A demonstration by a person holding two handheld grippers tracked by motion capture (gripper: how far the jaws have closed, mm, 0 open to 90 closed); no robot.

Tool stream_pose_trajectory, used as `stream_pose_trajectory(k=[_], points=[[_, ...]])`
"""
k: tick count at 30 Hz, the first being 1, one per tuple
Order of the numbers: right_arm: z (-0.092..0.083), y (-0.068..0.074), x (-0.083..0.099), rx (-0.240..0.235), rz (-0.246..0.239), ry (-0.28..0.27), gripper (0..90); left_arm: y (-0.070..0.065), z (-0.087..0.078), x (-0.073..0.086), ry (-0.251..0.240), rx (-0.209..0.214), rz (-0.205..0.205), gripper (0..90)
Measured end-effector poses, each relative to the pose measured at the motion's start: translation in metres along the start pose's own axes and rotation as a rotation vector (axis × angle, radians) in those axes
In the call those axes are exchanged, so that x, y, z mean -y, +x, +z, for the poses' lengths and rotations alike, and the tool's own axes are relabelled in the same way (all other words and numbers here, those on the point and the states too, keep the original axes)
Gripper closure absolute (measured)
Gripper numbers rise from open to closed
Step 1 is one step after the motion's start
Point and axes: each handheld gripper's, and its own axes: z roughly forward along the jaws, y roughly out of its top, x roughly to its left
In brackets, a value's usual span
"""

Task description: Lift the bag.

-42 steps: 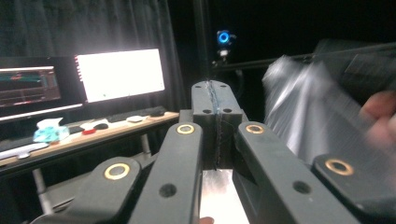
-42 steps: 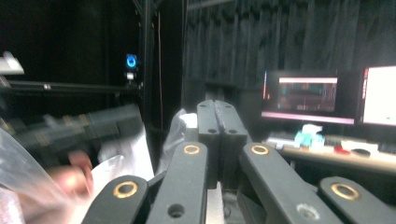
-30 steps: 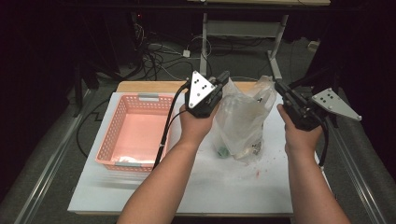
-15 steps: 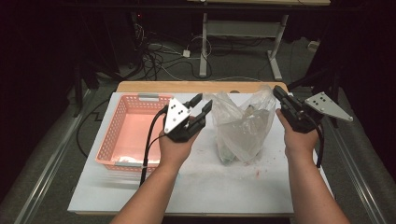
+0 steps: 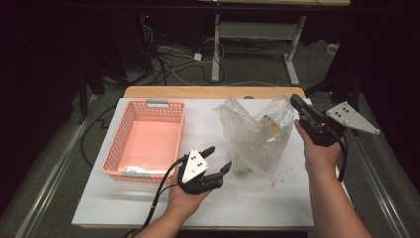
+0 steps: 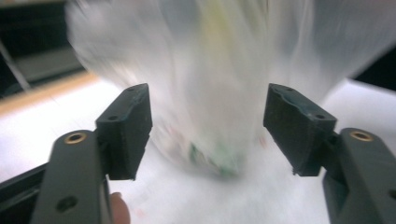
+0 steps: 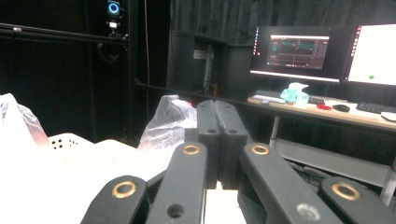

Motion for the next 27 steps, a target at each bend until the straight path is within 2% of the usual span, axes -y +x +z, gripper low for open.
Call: stream_pose_trajectory(k=[4, 10, 13, 19, 24, 27], points=[[-0.007, 0.001, -0.006, -0.025, 0.001, -0.014, 80.9, 0.001, 0.008, 0.013, 0.041, 0.019, -0.034, 26.3], [-0.026, 0.002, -0.015, -0.047, 0.002, -0.07, 72.2, 0.0, 0.016, 0.025, 0.091, 0.022, -0.032, 19.6], [-0.035, 0.002, -0.019, -0.062, -0.002, -0.072, 68.6, 0.0, 0.02, 0.028, 0.106, 0.022, -0.024, 15.1], [-0.048, -0.009, -0.003, -0.045, 0.015, -0.007, 60.6, 0.003, 0.022, 0.031, 0.104, 0.003, -0.033, 10.4], [-0.051, -0.014, 0.023, -0.045, 0.005, 0.095, 47.6, 0.004, 0.021, 0.03, 0.094, -0.006, -0.043, 1.5], [-0.054, -0.015, 0.041, -0.039, 0.034, 0.137, 36.6, 0.005, 0.02, 0.03, 0.084, -0.007, -0.048, 0.0]])
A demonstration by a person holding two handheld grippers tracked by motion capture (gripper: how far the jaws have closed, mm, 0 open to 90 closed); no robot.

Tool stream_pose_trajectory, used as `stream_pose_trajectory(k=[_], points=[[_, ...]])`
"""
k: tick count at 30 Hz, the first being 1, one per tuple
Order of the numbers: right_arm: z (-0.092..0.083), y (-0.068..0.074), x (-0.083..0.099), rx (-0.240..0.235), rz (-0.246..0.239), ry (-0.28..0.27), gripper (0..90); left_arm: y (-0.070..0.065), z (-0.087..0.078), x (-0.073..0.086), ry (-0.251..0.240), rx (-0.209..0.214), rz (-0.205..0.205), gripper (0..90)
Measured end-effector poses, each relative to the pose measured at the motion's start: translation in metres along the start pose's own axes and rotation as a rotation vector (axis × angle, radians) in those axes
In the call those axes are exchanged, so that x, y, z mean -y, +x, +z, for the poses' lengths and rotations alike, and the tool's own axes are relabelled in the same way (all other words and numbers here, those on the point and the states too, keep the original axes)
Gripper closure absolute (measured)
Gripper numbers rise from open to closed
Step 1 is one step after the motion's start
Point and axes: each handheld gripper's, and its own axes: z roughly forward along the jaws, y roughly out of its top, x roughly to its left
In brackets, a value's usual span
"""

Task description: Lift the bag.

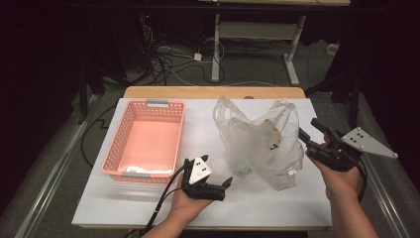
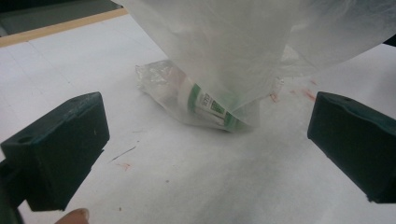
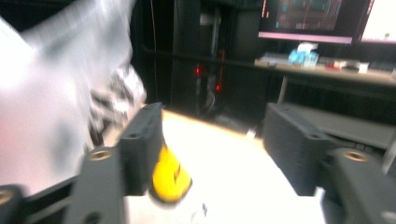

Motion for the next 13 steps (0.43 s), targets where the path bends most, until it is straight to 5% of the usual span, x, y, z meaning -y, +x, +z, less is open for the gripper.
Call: stream_pose_trajectory(k=[10, 13], points=[[-0.007, -0.002, 0.056, 0.019, 0.046, 0.135, 1.1, 0.001, -0.002, -0.001, 0.0, -0.004, 0.003, 0.0], [-0.007, 0.0, 0.067, 0.007, 0.052, 0.162, 0.2, 0.001, -0.002, -0.001, 0.0, -0.004, 0.002, 0.0]])
